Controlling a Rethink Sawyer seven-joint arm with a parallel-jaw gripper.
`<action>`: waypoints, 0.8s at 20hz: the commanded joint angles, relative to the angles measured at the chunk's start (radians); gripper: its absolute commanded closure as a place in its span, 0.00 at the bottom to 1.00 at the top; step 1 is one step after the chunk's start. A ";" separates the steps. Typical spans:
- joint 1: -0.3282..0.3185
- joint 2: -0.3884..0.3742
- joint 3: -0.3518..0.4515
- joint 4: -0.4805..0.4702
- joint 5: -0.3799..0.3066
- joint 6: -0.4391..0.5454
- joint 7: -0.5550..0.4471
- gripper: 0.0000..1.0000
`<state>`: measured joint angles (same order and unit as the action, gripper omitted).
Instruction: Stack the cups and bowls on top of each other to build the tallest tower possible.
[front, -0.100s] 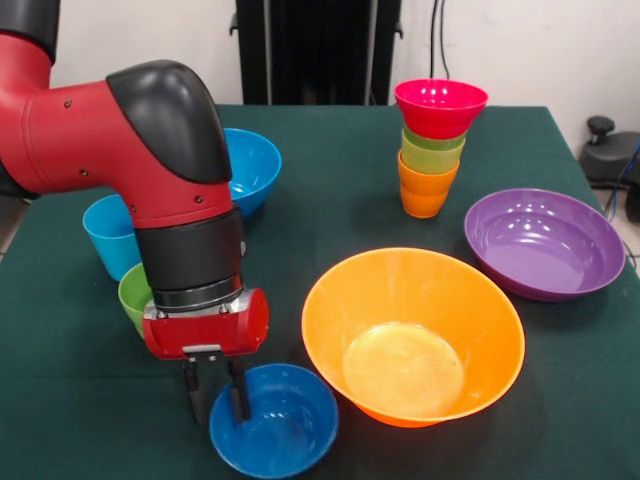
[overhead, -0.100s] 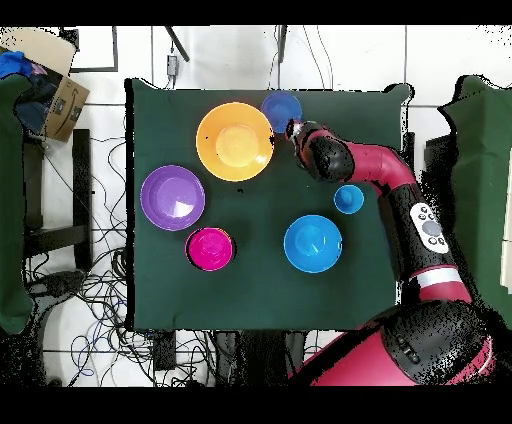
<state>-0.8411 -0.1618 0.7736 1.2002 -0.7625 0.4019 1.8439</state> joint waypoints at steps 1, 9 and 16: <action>0.004 0.026 0.015 0.034 -0.015 -0.017 -0.128 1.00; 0.004 0.032 0.012 0.039 -0.014 -0.030 -0.120 1.00; -0.008 -0.078 0.028 0.091 0.024 0.062 -0.141 1.00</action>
<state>-0.8587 -0.1625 0.8035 1.2144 -0.7434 0.3782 1.8439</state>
